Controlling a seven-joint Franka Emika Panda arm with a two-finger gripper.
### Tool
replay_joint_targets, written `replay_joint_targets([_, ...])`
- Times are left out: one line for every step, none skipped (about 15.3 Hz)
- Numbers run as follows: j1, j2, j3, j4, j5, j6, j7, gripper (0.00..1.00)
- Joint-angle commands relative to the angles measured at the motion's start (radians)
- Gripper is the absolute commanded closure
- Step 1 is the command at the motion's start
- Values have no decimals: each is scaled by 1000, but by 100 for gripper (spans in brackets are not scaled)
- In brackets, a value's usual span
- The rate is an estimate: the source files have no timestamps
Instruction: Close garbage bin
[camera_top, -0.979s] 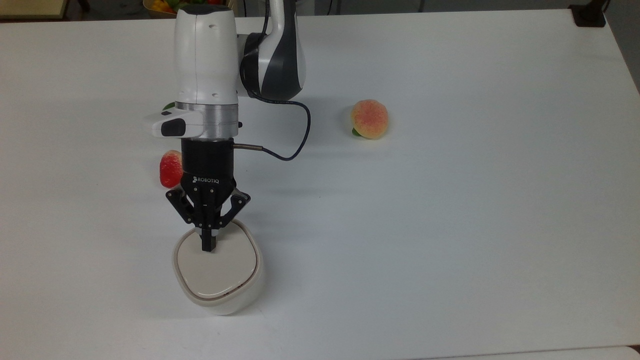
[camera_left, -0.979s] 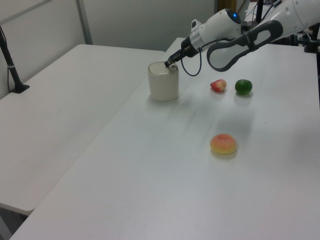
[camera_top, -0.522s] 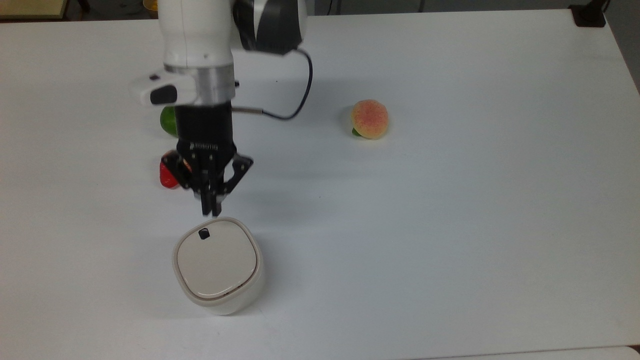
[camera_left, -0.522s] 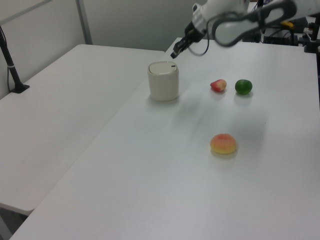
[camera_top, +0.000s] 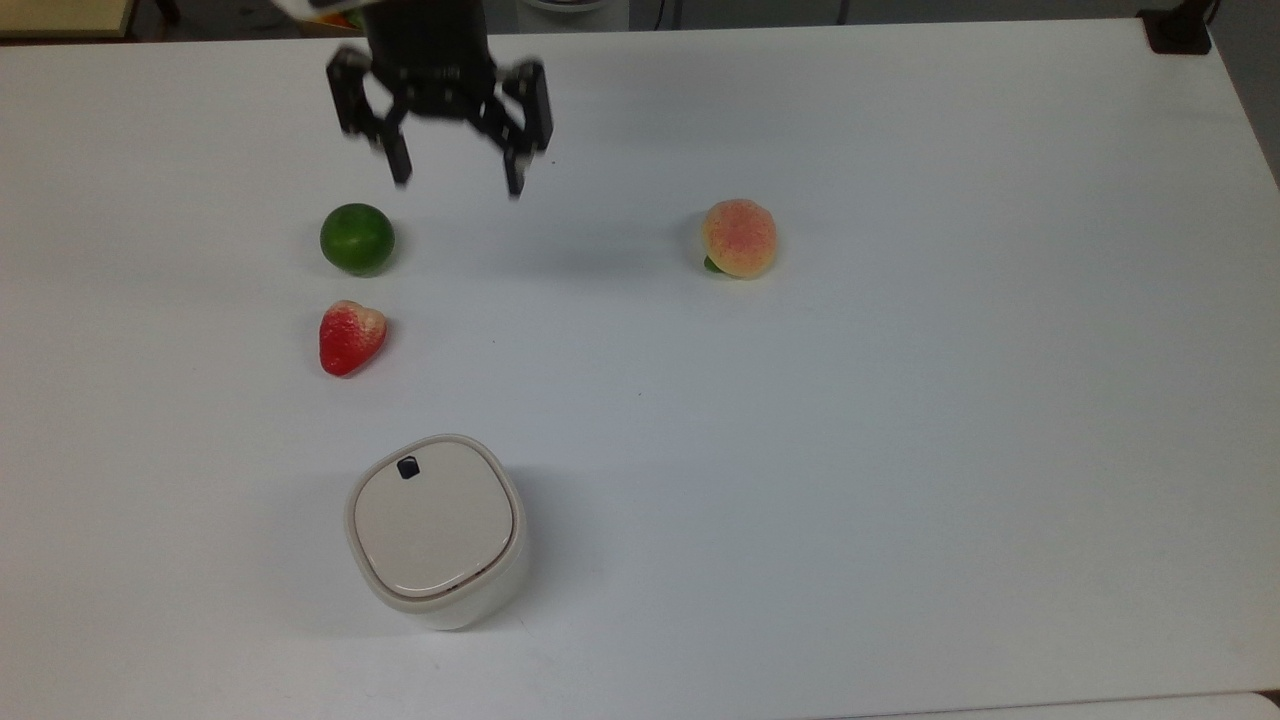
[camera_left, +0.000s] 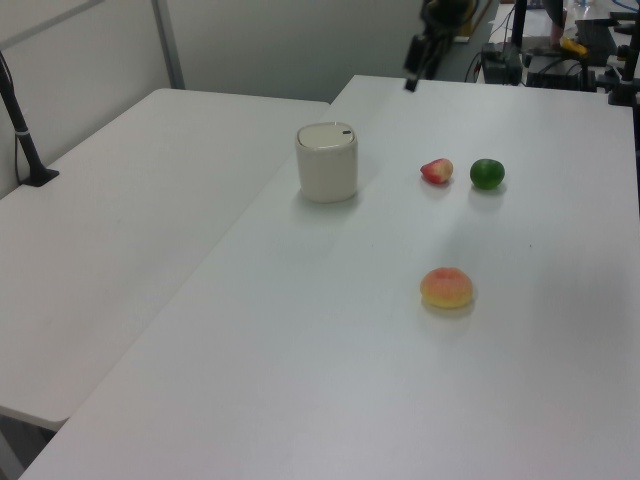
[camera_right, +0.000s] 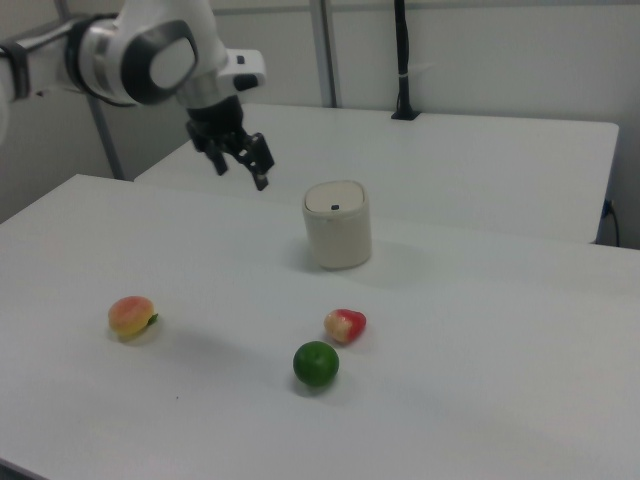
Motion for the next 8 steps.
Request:
replay_joint_targets([25,-138,1,-66,-1,-225,-2,0])
replay_joint_targets([39,-159,1,-66,-1,-268,-4,0])
replay_joint_targets([51,-181,1,-69,-1,-310,-5,0])
replay_joint_targets([63,-196,1,-69,-1,-340,-8,0])
replay_joint_targets([74,-207,3,-74,2,-350,-8,0])
replay_joint_targets([83,-216,1,-91,5,-348,-8,0])
replay_joint_targets([98,-236,1,-115,8,-336,-23,0])
replay_joint_targets([108,-247,-3,-137,8,-324,-63,0])
